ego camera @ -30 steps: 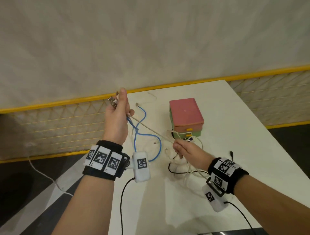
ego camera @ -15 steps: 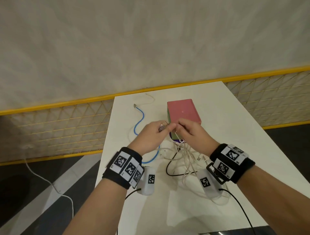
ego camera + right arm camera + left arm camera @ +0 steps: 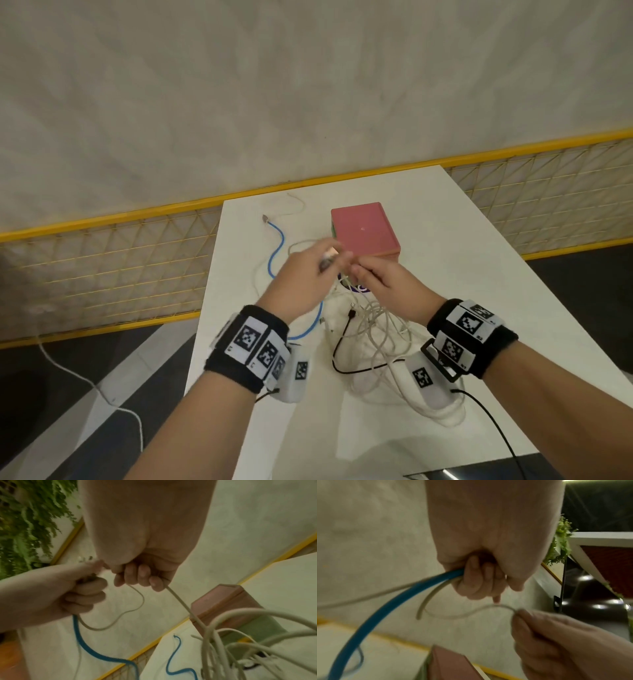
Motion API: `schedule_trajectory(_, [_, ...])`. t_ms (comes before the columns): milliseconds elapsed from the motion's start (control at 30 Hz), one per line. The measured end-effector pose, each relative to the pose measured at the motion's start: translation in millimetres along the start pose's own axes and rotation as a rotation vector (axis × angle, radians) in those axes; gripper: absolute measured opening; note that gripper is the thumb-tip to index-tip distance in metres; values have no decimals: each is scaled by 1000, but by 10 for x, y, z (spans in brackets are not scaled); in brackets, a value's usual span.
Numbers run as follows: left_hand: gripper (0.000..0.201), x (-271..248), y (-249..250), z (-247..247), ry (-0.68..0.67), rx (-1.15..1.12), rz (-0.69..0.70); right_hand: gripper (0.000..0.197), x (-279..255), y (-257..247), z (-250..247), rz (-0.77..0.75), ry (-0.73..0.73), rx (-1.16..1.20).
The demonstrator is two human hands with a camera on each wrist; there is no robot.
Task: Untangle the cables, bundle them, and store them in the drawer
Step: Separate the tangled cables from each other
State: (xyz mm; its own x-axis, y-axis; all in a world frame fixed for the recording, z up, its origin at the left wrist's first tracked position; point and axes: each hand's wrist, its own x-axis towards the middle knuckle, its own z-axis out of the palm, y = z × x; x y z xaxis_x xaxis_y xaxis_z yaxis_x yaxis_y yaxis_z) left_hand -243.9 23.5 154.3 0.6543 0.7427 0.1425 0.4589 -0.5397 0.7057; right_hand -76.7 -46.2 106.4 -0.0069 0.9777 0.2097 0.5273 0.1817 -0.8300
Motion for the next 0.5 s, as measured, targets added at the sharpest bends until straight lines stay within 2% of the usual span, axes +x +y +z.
schedule_trajectory(67, [28, -8, 27, 76, -49, -68, -42, 30, 28, -86, -22, -38, 22, 31])
schedule_trajectory(133, [34, 28, 63, 32, 25, -139, -57, 28, 31, -114, -47, -65, 20, 46])
schedule_trajectory(267, [42, 157, 134, -289, 454, -260, -37, 29, -53, 101, -33, 41, -10, 11])
schedule_trajectory(333, [44, 215, 82, -433, 610, -254, -52, 29, -100, 248, -34, 107, -22, -36])
schedule_trajectory(400, [39, 223, 0, -463, 656, -165, -74, 30, -106, 321, -68, 134, -9, -51])
schedule_trajectory(433, [27, 210, -35, -428, 643, -123, -59, 30, -96, 319, -88, 139, 1, -49])
schedule_trajectory(467, [11, 176, -41, -378, 597, -82, -41, 30, -87, 300, -107, 137, 8, -48])
schedule_trajectory(500, [14, 138, -27, -301, 526, -44, -9, 30, -69, 273, -122, 132, 12, -50])
